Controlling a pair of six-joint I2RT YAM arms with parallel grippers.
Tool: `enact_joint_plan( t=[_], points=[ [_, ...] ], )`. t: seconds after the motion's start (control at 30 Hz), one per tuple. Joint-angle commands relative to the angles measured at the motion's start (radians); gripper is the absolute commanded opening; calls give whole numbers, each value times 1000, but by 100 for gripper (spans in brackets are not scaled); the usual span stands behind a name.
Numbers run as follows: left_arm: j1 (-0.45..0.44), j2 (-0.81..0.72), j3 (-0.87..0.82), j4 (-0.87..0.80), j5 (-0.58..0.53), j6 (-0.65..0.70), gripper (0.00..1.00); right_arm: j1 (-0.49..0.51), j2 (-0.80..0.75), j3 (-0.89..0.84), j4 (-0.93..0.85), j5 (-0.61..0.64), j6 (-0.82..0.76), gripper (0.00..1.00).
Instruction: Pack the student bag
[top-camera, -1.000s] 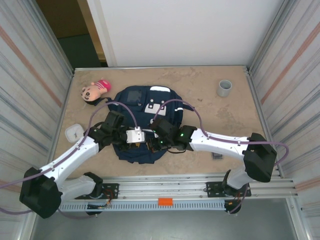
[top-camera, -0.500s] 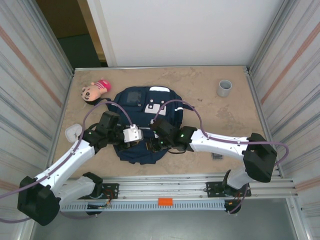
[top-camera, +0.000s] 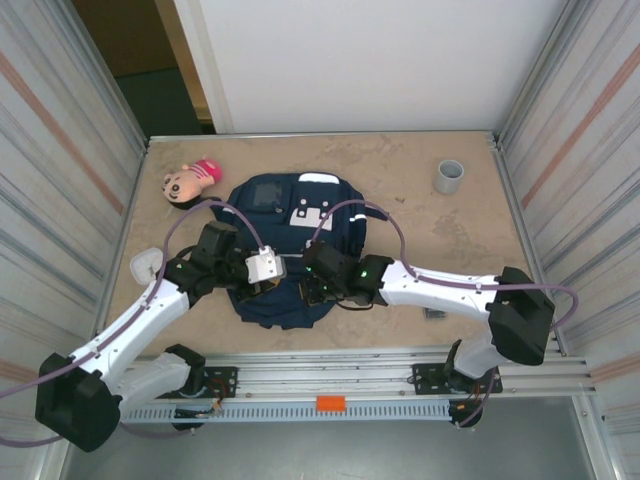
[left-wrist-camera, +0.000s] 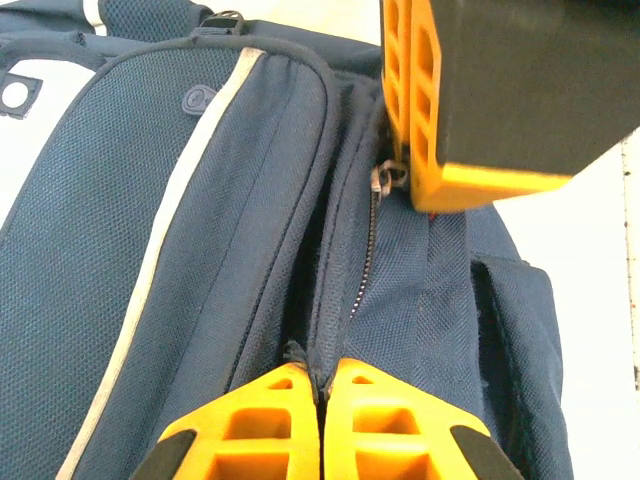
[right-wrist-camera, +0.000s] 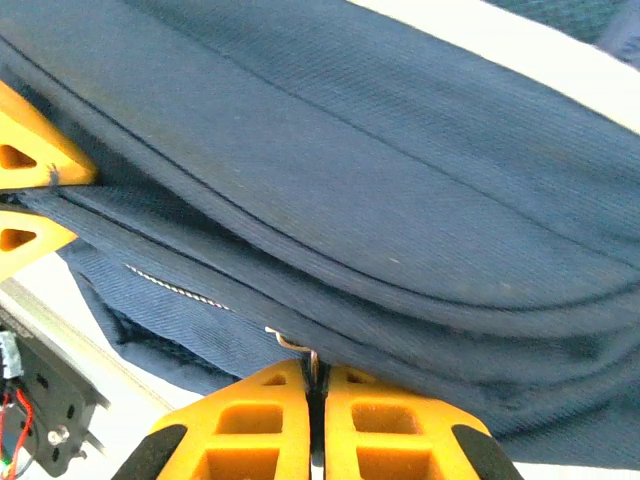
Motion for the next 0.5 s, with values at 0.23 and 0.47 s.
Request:
enact_joint_plan(
  t=[0.23, 0.47],
  points=[
    [12, -54, 18, -45, -126, 31, 1, -168, -263, -171, -187, 43, -45, 0],
    [0, -56, 67, -103, -70, 5, 33, -175, -302, -221, -34, -87, -91, 0]
  ],
)
